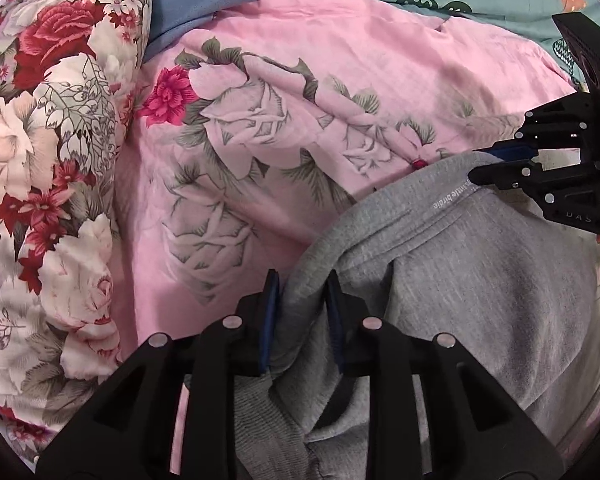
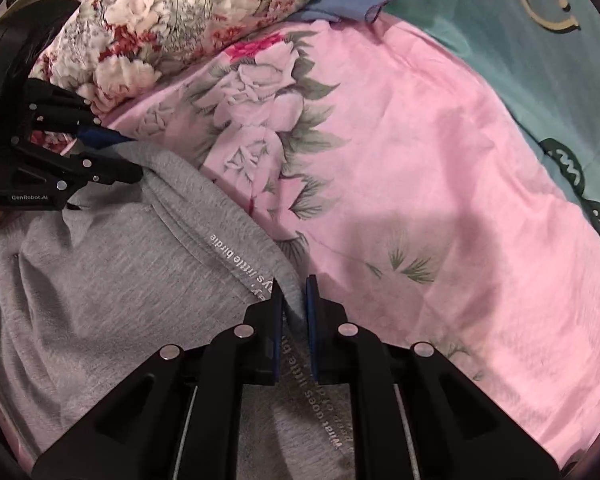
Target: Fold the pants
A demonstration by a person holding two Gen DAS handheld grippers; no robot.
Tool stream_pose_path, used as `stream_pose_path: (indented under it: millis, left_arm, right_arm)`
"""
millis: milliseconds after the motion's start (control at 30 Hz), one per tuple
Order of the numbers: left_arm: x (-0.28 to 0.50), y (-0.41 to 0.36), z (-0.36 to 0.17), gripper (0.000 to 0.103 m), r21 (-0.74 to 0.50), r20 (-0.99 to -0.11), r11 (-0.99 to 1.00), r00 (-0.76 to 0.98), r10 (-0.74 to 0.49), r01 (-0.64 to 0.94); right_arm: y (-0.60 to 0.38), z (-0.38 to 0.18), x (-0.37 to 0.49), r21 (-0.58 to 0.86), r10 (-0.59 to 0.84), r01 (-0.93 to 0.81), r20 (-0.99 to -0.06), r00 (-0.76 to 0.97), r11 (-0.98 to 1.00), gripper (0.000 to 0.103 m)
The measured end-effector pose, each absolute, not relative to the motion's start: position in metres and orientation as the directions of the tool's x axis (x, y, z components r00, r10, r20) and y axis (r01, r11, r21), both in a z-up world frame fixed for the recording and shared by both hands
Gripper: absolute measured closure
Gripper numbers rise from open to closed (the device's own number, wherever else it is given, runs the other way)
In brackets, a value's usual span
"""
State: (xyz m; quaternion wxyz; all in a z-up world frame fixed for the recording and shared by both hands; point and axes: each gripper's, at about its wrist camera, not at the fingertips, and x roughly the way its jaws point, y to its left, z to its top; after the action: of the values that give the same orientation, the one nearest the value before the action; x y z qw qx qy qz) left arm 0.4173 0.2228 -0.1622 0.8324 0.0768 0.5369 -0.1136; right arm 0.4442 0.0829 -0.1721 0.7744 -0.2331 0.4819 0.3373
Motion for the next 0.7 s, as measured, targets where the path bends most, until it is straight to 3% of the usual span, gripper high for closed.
stream_pose_path:
  millis: [300,500,700]
  left_arm:
    - [0.366,0.228,-0.104,0.082,0.017,-0.847,0.961,0.514,-0.134,0.278]
    - [0.281,0.227,-0.071,0.083,0.005,-0.78,0.955,0.599,-0.182,0.298]
    - [0.18,0.229,-0.072,0.083,-0.012,-0.755,0.948,0.619,-0.218,0.319]
  right_arm:
    - [0.07,-0.11,0.416,0.056,0.409,-0.751,-0.864,0.294,0.658,0.092]
    - [0.054,-0.049,0.329,0.088,0.499,-0.789,-0.816,0.293,0.609,0.093]
    - [0.053,-0.059,0.216,0.156,0.506,-0.791,-0.836,0.213,0.591,0.093]
